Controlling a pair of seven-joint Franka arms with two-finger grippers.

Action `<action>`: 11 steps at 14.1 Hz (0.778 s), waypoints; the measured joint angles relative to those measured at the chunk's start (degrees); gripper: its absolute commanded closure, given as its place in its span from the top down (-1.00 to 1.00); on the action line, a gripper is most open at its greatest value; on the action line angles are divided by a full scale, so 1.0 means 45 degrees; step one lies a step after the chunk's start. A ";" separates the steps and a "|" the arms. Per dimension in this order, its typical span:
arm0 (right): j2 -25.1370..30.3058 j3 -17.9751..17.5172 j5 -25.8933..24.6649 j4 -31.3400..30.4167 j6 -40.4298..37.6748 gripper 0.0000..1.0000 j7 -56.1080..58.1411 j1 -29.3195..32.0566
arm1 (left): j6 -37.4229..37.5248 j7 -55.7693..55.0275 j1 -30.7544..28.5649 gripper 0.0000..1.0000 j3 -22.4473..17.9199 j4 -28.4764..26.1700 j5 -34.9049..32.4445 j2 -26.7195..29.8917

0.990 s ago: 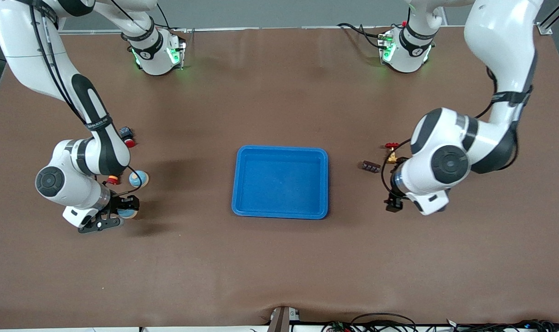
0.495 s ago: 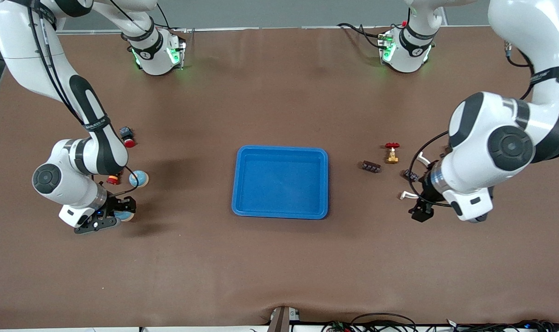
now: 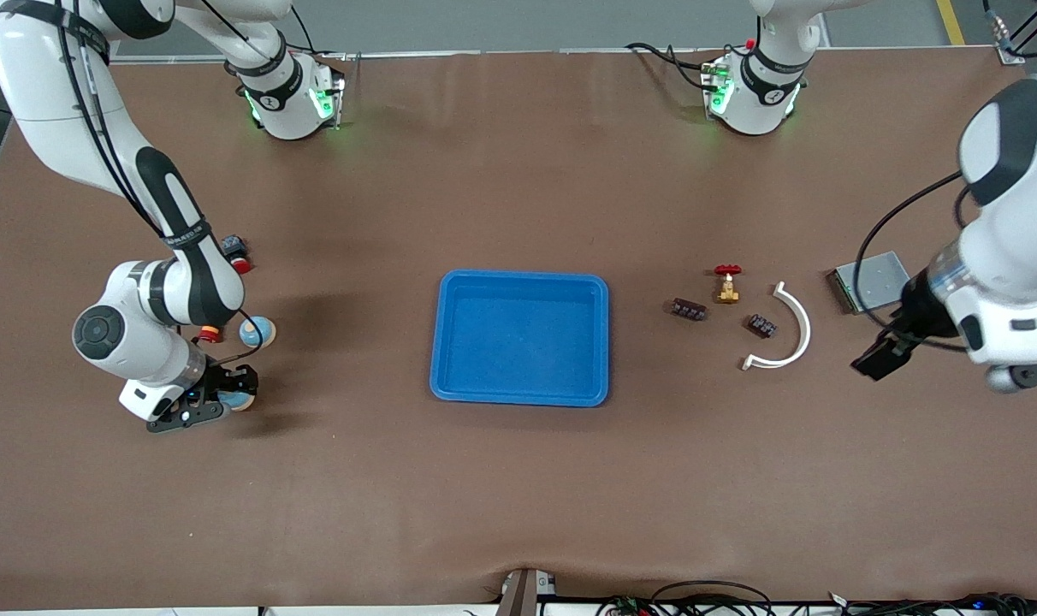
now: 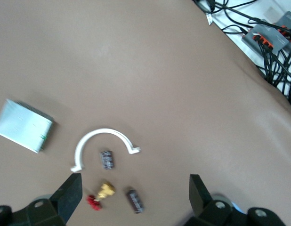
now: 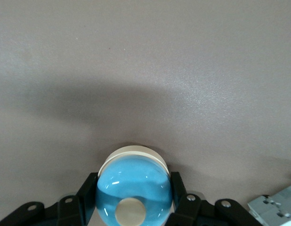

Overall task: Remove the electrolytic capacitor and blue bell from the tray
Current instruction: 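Withdraw the left gripper while the right gripper holds the bell above the table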

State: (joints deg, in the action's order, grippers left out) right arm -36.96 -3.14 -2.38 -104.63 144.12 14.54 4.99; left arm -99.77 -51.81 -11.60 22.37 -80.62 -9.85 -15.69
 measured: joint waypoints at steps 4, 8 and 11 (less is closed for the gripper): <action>-0.0069 0.0000 0.0000 -0.0001 0.0110 -1.00 0.0000 0.0007 | 0.0814 0.2041 -0.0156 1.00 -0.0140 -0.0014 0.0503 0.0969; -0.0161 0.0001 0.0000 -0.0003 0.0244 -1.00 0.0001 0.0013 | 0.1461 0.5058 0.0692 1.00 -0.1839 -0.0175 0.1257 0.1928; -0.0193 0.0000 0.0001 0.0000 0.0332 -1.00 0.0001 0.0027 | 0.2208 0.7447 0.1404 1.00 -0.3500 -0.0274 0.1906 0.2577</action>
State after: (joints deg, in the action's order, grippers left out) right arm -37.83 -3.14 -2.38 -104.63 145.62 14.54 5.11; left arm -89.83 -18.30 -5.28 6.62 -81.85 -1.28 -4.10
